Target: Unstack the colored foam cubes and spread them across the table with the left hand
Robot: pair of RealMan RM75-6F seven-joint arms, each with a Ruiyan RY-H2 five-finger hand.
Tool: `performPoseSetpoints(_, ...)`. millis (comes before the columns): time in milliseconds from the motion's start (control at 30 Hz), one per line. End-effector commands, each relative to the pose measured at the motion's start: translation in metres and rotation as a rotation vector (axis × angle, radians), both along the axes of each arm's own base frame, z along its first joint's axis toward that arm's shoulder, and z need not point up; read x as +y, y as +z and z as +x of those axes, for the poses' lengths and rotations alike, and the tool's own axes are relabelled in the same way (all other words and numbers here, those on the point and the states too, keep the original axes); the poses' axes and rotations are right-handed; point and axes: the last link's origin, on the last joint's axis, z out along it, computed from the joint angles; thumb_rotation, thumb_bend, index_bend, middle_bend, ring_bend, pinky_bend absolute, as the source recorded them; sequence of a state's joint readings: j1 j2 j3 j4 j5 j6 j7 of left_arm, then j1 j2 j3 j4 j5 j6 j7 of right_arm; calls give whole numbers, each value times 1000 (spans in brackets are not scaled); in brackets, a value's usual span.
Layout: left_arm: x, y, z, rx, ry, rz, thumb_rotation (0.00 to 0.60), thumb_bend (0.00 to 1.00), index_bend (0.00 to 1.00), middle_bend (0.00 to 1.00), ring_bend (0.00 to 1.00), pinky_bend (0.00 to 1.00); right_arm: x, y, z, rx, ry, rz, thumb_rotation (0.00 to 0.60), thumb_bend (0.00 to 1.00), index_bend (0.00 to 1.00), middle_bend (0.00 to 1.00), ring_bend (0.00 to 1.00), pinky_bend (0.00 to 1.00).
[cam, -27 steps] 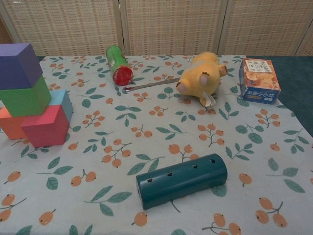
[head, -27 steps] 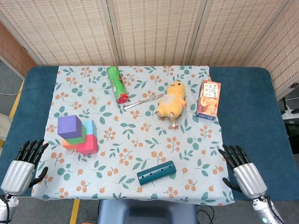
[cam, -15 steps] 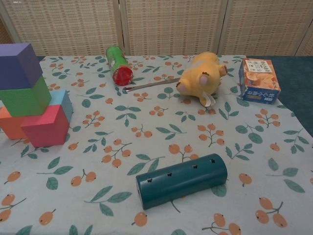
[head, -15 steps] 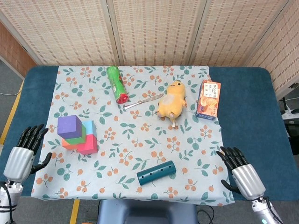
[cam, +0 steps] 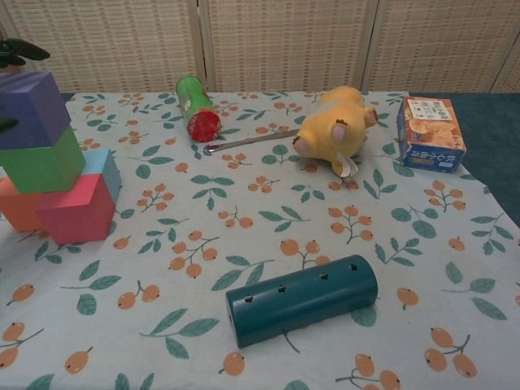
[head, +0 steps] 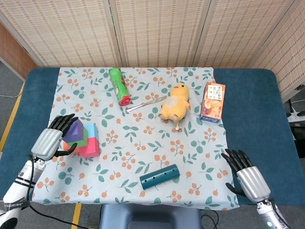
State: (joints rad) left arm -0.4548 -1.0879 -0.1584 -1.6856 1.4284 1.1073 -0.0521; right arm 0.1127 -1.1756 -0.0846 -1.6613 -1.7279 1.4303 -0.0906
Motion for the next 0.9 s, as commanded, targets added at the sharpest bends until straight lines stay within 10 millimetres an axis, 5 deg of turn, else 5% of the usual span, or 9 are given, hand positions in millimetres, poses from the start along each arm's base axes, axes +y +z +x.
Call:
performPoseSetpoints(33, 9, 1, 7, 19, 1, 8, 532, 392, 0, 0, 0, 64, 0, 1, 0, 1, -4, -1, 600, 120, 0, 0, 0, 0)
performPoseSetpoints(167, 13, -1, 8, 24, 8, 11, 528, 391, 0, 0, 43, 62, 0, 3, 0, -3, -6, -3, 600, 121, 0, 0, 0, 0)
performPoseSetpoints(333, 17, -2, 7, 29, 25, -2, 512, 378, 26, 96, 279, 53, 1, 3, 0, -3, -6, -3, 600, 120, 0, 0, 0, 0)
performPoseSetpoints(500, 19, -1, 6, 14, 28, 3, 590, 370, 65, 150, 419, 35, 1, 3, 0, 2, -11, -3, 600, 121, 0, 0, 0, 0)
performPoseSetpoints(900, 21, 16, 11, -96, -32, 104, 600, 383, 92, 207, 411, 14, 1, 2, 0, 15, -18, 12, 600, 120, 0, 0, 0, 0)
